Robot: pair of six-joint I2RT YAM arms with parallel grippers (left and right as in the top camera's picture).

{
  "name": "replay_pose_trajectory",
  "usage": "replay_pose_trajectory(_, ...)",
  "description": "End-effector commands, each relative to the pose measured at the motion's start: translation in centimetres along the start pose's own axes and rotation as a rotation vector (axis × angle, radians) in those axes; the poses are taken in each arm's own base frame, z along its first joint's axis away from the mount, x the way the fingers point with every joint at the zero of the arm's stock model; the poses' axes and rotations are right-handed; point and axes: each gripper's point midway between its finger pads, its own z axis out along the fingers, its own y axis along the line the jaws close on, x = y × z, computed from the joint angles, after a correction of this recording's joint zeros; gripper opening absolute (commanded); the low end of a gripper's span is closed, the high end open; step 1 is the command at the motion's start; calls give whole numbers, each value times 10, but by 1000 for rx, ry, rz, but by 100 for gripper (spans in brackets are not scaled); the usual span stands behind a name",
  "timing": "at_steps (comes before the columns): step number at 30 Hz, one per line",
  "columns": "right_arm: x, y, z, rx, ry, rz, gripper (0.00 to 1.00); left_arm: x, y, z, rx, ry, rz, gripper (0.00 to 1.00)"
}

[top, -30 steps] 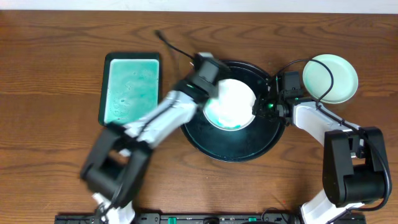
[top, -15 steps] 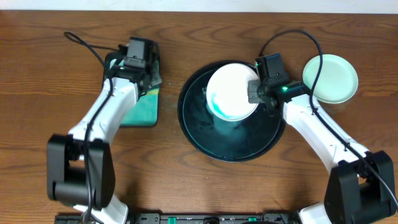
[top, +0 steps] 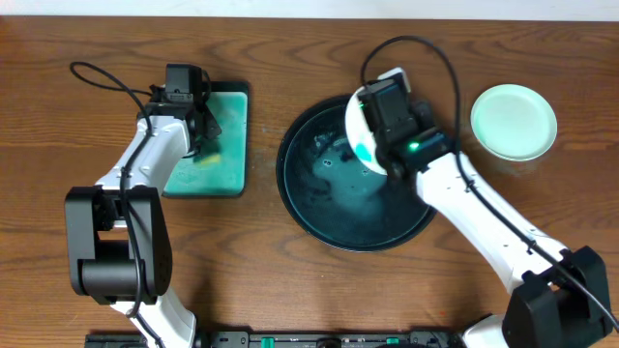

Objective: Clean dirty plates on tray and stack at the side

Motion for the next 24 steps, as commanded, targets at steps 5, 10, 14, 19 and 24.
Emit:
replay_pose_trajectory(5, -33, -15, -37, 185, -88, -347, 1, -9, -2, -6, 6, -35, -11, 56)
replay_pose_trajectory(10, -56, -16, -58, 292, -142, -500, 1, -18, -4, -19, 28, -73, -19, 72)
replay_pose_trajectory(14, -76, -25, -79, 414, -166, -574, 1, -21, -6, -21, 34, -85, -21, 79)
replay_pose_trajectory(19, -94, -26, -100, 486, -193, -648, 1, -21, -6, -21, 34, -84, -22, 79)
replay_pose_trajectory(24, -99, -19, -109, 495, -207, -736, 1, -21, -6, -21, 34, -84, -22, 79)
